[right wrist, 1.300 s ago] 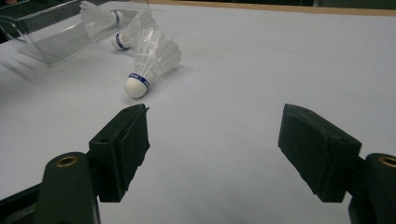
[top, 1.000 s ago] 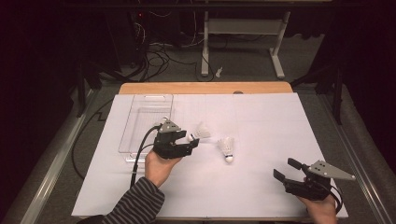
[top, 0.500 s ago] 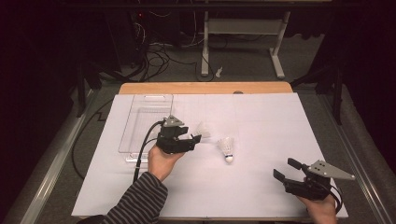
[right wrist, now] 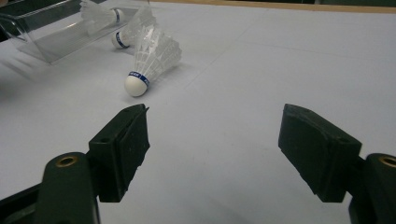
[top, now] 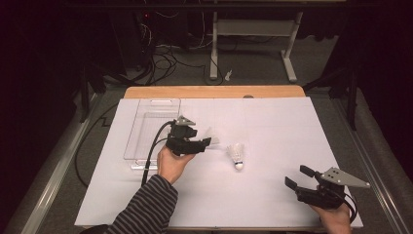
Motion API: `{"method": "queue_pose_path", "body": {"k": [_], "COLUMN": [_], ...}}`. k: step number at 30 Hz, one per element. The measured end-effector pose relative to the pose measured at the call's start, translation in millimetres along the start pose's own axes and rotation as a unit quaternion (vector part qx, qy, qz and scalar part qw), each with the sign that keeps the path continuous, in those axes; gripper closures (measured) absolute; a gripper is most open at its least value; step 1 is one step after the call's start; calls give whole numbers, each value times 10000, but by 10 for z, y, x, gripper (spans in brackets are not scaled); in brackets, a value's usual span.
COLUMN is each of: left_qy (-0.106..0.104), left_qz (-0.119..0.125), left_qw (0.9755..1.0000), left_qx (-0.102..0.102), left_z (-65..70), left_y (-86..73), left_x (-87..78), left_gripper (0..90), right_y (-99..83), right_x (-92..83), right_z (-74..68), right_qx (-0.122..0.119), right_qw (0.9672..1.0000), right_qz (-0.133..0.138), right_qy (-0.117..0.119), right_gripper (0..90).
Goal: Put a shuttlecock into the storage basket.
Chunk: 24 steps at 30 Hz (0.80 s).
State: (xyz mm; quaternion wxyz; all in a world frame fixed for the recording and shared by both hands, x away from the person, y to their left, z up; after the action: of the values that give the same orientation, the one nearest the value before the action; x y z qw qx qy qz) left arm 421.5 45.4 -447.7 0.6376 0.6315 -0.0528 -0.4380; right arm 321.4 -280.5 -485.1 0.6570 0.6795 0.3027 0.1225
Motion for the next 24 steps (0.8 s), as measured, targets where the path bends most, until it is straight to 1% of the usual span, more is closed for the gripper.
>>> {"method": "queue_pose_path", "body": {"k": [5, 8, 12, 19, 24], "left_qy": [28, 54, 59, 77, 94], "left_qz": [-223, -380, -538, -718, -844], "left_qw": [9997, 9993, 9985, 9974, 9964], "left_qx": [-48, -14, -33, -38, -8], "left_z": [-16, -25, -32, -60, -63], "left_y": [20, 21, 30, 47, 100], "left_x": [30, 43, 65, 99, 130], "left_gripper": [388, 397, 402, 405, 405], "right_y": [-2, -1, -1, 0, 0], "right_x": [3, 3, 2, 3, 3], "right_z": [-1, -1, -4, -5, -5], "right_qx": [4, -3, -4, -6, -10], "right_qw": [10000, 10000, 10000, 10000, 10000], "right_qz": [-10, -5, -8, -5, -4], "right_qy": [2, 5, 8, 15, 17], "right_gripper": [251, 251, 251, 251, 251]}}
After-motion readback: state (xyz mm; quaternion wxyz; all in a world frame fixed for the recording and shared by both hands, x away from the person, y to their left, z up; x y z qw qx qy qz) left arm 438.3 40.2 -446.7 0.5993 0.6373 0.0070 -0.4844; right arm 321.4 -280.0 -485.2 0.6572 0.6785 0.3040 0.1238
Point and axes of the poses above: each handheld gripper's, and its own axes: x roughly forward along the jaws, y roughly out of its top, z roughly to its right, the point moved 8 cm from there along x, roughly forward along the jaws, and after that the axes turned 12 degrees about z, right-handed, at the moved point
